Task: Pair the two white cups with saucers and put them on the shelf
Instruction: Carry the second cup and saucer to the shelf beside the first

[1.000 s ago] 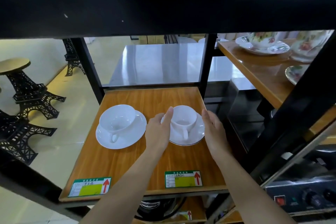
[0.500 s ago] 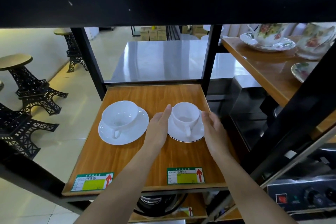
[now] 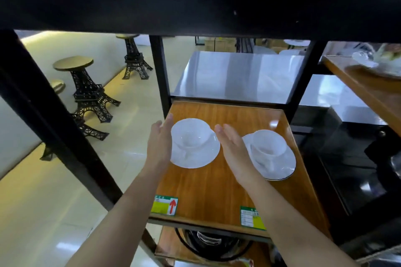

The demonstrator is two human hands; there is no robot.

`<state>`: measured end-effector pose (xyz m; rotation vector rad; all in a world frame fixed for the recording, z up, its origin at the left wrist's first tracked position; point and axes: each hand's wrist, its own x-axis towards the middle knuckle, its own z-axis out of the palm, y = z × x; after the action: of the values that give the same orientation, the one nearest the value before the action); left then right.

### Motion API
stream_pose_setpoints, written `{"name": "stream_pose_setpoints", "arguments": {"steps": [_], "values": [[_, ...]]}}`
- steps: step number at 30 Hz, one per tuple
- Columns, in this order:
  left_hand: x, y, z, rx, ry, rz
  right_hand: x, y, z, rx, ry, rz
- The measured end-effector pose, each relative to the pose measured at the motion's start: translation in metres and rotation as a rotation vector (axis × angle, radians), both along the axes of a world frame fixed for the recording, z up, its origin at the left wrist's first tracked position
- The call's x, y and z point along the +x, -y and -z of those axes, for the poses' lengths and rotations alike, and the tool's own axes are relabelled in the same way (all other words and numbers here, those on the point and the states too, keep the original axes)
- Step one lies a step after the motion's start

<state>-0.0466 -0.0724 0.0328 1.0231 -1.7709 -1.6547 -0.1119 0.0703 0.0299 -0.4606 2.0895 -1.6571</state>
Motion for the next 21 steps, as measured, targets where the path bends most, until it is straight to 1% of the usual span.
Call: {"name": "stream_pose_setpoints", "arguments": {"steps": [1, 3, 5, 8, 11, 14, 17, 19, 21], "values": [[0.003, 0.003, 0.001, 0.048, 0.008, 0.029, 0.001, 0.007, 0.001, -0.006, 0.057, -0.021], [0.008, 0.004, 0.003, 0.067, 0.015, 0.090, 0.002, 0.018, 0.005, 0.007, 0.100, -0.039], [0.012, 0.004, 0.008, 0.063, -0.006, 0.129, 0.002, 0.024, 0.009, 0.025, 0.098, -0.033], [0.013, 0.004, 0.016, 0.045, -0.006, 0.124, -0.001, 0.030, 0.011, 0.034, 0.082, -0.004], [0.012, 0.004, 0.020, -0.033, 0.041, 0.140, -0.004, 0.032, 0.010, 0.027, 0.068, 0.002], [0.010, 0.008, 0.021, -0.066, 0.005, 0.112, -0.003, 0.031, 0.015, 0.015, 0.065, 0.044], [0.011, 0.011, 0.021, -0.025, 0.017, 0.094, -0.001, 0.029, 0.028, 0.034, 0.061, 0.109], [0.010, 0.015, 0.026, 0.042, 0.037, 0.121, 0.001, 0.028, 0.034, 0.046, 0.093, 0.106], [0.010, 0.016, 0.029, 0.061, 0.033, 0.145, 0.001, 0.027, 0.036, 0.046, 0.119, 0.094]]}}
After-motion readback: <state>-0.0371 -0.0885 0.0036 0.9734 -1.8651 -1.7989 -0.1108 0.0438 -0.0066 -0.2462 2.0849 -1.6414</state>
